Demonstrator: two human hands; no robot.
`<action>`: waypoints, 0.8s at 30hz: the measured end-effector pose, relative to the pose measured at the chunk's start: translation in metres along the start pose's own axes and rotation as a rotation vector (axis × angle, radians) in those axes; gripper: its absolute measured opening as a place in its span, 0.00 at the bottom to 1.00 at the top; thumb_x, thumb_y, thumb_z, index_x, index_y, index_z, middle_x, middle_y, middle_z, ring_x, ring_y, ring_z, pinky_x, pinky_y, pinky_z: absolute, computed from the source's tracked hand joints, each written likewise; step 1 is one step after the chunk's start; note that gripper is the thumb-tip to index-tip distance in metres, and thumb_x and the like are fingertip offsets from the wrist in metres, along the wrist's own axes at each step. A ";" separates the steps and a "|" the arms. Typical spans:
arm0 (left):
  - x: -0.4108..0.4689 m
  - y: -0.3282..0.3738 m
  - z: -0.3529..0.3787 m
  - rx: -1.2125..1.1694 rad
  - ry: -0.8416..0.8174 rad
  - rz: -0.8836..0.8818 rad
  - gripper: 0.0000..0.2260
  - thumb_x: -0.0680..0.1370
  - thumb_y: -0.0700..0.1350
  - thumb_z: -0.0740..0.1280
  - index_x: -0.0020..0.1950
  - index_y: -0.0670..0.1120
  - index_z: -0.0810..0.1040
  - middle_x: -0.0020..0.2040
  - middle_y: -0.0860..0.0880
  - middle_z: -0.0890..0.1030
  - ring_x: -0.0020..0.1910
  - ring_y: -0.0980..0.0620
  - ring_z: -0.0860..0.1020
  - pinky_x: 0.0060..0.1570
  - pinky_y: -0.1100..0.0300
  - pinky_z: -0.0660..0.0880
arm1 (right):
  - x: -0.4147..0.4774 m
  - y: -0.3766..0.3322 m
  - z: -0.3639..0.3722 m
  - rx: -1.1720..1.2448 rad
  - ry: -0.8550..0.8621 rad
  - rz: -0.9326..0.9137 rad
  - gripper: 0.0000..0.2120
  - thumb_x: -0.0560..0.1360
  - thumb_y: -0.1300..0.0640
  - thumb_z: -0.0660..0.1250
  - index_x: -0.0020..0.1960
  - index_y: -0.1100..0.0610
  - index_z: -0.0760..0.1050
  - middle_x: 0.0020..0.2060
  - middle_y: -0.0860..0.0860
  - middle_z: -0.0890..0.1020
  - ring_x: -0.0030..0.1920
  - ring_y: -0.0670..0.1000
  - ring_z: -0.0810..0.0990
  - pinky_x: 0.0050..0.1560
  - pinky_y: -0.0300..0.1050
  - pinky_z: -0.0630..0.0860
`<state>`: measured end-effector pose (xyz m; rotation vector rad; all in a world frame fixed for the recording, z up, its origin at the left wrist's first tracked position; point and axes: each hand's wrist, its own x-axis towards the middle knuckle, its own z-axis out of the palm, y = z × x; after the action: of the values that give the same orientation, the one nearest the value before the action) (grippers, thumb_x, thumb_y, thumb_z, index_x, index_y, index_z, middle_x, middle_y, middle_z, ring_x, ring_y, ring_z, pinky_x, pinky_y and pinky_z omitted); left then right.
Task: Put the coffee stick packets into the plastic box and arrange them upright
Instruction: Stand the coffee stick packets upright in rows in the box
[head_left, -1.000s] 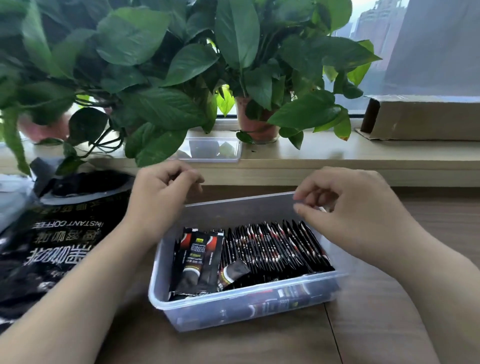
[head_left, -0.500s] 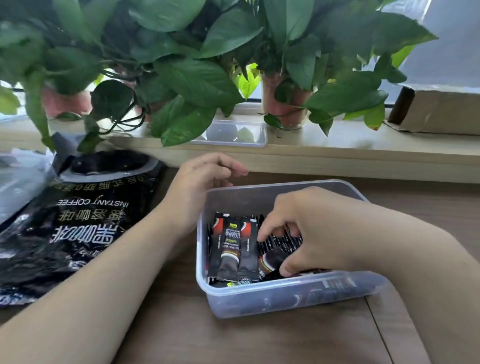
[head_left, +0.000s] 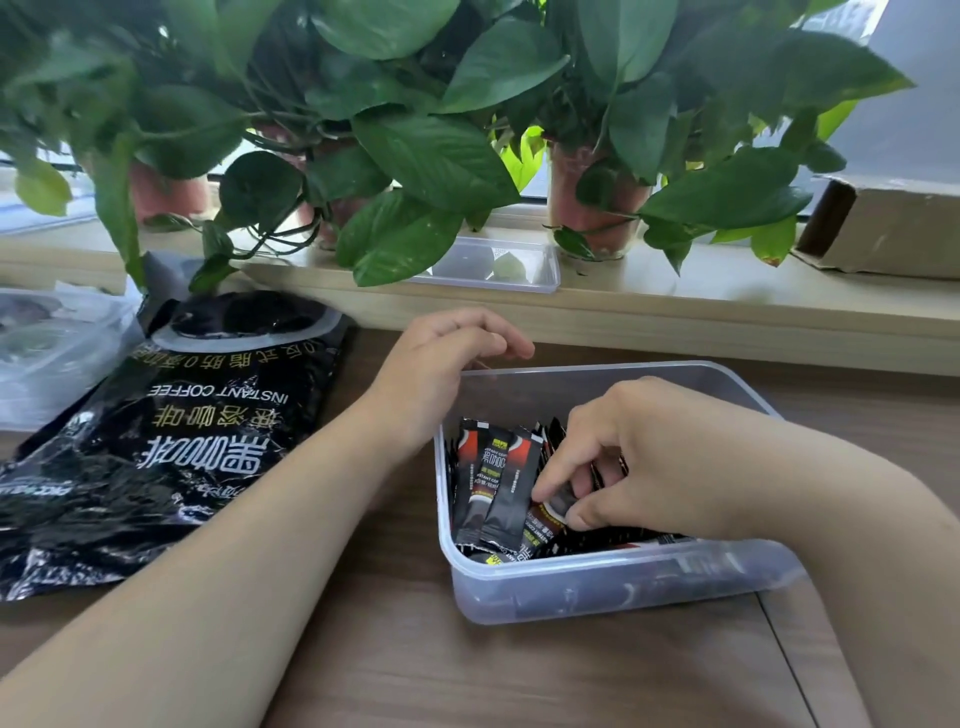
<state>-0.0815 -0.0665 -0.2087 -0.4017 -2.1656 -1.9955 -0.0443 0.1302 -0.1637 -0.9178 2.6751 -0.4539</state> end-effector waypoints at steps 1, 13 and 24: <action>0.000 0.000 0.000 0.004 -0.001 0.000 0.11 0.70 0.43 0.62 0.40 0.45 0.84 0.42 0.51 0.85 0.42 0.59 0.80 0.45 0.61 0.74 | -0.001 0.000 0.000 -0.007 -0.005 0.004 0.11 0.70 0.52 0.77 0.49 0.39 0.84 0.38 0.41 0.83 0.35 0.41 0.78 0.36 0.35 0.74; 0.002 -0.004 0.002 -0.003 0.031 -0.014 0.10 0.70 0.44 0.62 0.40 0.44 0.83 0.40 0.53 0.85 0.44 0.61 0.80 0.47 0.62 0.75 | 0.011 -0.021 0.020 -0.167 0.198 0.191 0.21 0.75 0.42 0.69 0.39 0.61 0.80 0.33 0.57 0.83 0.36 0.58 0.80 0.33 0.45 0.74; 0.004 -0.007 0.002 0.053 0.026 0.065 0.13 0.71 0.42 0.61 0.41 0.40 0.84 0.41 0.51 0.85 0.43 0.61 0.80 0.45 0.71 0.72 | 0.018 -0.045 0.028 0.055 0.216 0.303 0.27 0.69 0.34 0.71 0.28 0.54 0.67 0.21 0.47 0.67 0.22 0.46 0.64 0.24 0.39 0.59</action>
<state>-0.0870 -0.0645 -0.2141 -0.4303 -2.1556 -1.8943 -0.0236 0.0797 -0.1755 -0.4567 2.9121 -0.5797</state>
